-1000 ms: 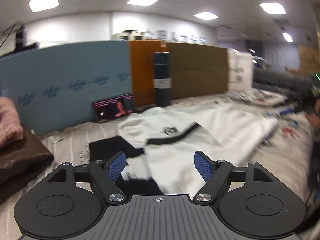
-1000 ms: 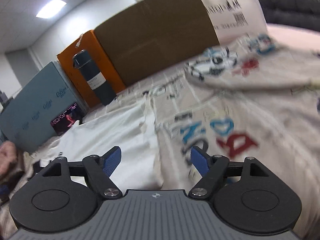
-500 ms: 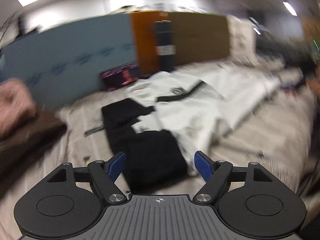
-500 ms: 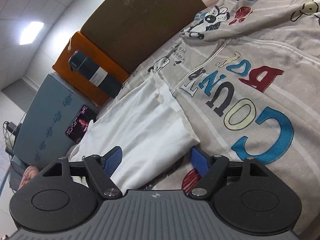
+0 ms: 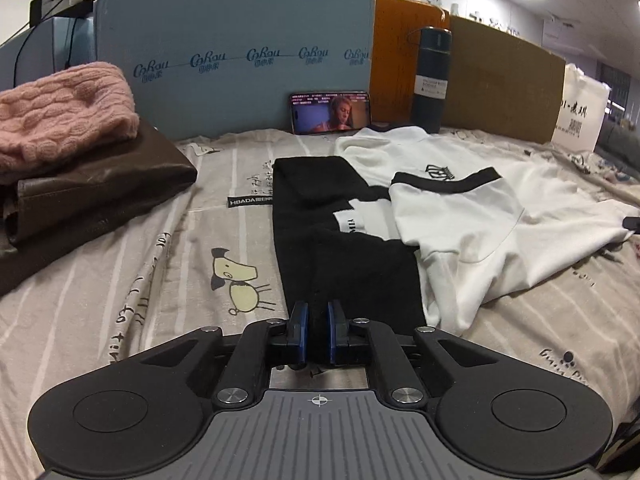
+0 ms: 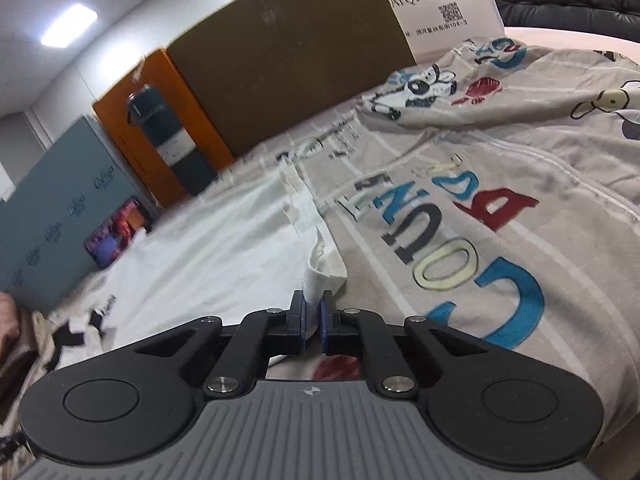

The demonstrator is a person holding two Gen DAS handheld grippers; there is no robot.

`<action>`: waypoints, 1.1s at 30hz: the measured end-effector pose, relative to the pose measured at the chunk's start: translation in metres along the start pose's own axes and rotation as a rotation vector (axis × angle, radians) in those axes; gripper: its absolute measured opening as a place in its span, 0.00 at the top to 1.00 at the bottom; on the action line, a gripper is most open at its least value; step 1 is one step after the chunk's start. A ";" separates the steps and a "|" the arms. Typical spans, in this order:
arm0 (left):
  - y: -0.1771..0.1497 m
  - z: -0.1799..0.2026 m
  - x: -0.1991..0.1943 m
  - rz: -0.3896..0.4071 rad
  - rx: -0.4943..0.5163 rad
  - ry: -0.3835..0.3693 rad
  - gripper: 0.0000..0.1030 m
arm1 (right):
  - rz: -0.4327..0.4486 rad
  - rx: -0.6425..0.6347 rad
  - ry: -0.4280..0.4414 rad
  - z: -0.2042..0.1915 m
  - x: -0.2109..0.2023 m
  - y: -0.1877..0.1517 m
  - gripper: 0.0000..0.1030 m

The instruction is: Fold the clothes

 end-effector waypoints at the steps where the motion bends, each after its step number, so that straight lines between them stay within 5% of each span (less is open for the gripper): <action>1: 0.001 -0.001 0.000 0.003 0.004 0.010 0.85 | 0.003 -0.027 -0.011 -0.001 0.000 -0.002 0.93; 4: 0.006 -0.003 -0.002 0.020 0.018 0.021 0.84 | 0.022 -0.099 -0.066 -0.003 -0.003 -0.001 0.80; 6: 0.016 -0.006 -0.002 0.044 0.032 0.034 0.78 | 0.045 -0.140 -0.130 0.000 -0.003 0.006 0.62; 10: 0.056 -0.013 0.003 0.130 0.015 -0.020 0.68 | 0.126 -0.184 -0.183 -0.004 -0.005 0.033 0.51; 15: 0.128 -0.006 0.029 0.223 0.049 -0.120 0.44 | 0.145 -0.203 0.022 -0.059 0.009 0.063 0.33; 21: 0.202 0.011 0.110 0.177 0.025 -0.270 0.42 | 0.022 -0.130 0.249 -0.142 0.065 0.092 0.23; 25: 0.232 0.022 0.166 0.160 0.031 -0.283 0.41 | -0.063 -0.117 0.283 -0.171 0.121 0.095 0.21; 33: 0.244 0.050 0.272 -0.007 0.081 -0.356 0.38 | -0.168 0.044 0.327 -0.136 0.173 0.081 0.21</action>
Point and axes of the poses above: each gripper's, at about its wrist camera, not at the fingertips, and x roughly the way its jaws point, z to its right, y to its top, the point moved 10 cm from there along x, roughly the way its jaws point, and after that the axes turned 5 degrees about x, right-handed, at the moved point
